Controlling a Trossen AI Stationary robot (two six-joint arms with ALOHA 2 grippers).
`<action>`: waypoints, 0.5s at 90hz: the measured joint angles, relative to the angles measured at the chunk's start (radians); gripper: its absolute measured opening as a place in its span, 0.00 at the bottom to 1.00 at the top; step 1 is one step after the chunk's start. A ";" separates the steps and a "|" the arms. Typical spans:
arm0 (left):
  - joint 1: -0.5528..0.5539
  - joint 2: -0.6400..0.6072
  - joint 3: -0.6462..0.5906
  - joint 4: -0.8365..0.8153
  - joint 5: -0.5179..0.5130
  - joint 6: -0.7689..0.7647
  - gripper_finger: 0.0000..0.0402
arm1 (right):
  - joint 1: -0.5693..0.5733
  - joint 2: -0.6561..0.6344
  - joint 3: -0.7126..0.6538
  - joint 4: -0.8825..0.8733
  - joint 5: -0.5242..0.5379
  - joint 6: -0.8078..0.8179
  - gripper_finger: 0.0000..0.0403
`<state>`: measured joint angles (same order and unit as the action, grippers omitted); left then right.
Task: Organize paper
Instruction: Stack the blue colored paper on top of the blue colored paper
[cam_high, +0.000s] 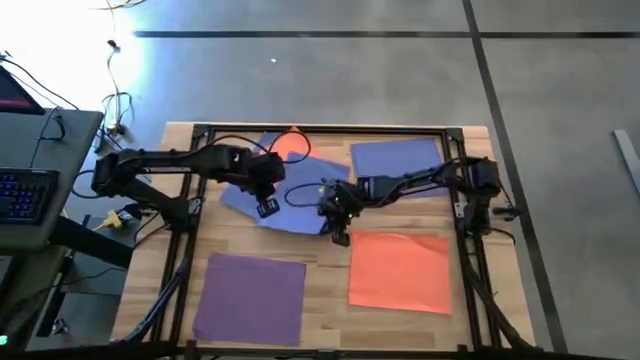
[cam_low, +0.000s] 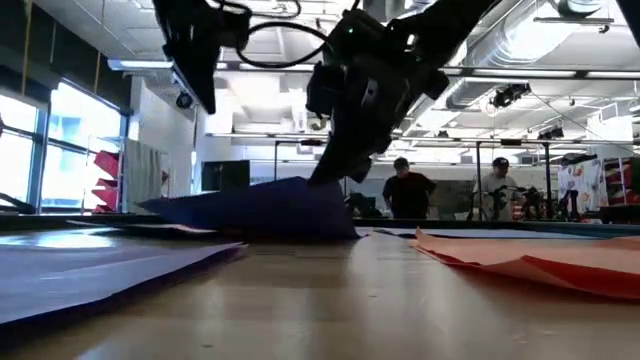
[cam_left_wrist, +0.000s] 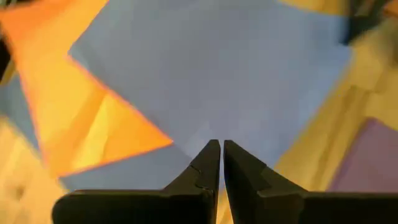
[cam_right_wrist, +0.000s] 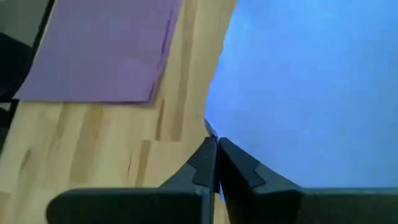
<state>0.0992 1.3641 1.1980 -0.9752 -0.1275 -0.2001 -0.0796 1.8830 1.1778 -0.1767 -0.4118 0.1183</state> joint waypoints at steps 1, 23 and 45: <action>-0.004 -0.002 -0.002 0.011 0.006 0.006 0.00 | -0.003 -0.005 0.000 0.000 -0.002 0.005 0.00; -0.099 0.004 -0.070 0.319 0.085 0.148 0.18 | -0.075 -0.131 0.001 -0.010 -0.059 0.140 0.00; -0.116 0.054 -0.109 0.450 -0.111 0.198 0.45 | -0.104 -0.213 0.003 -0.009 -0.057 0.147 0.00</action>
<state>-0.0170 1.4181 1.0885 -0.5255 -0.2382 -0.0017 -0.1832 1.6703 1.1812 -0.1861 -0.4690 0.2653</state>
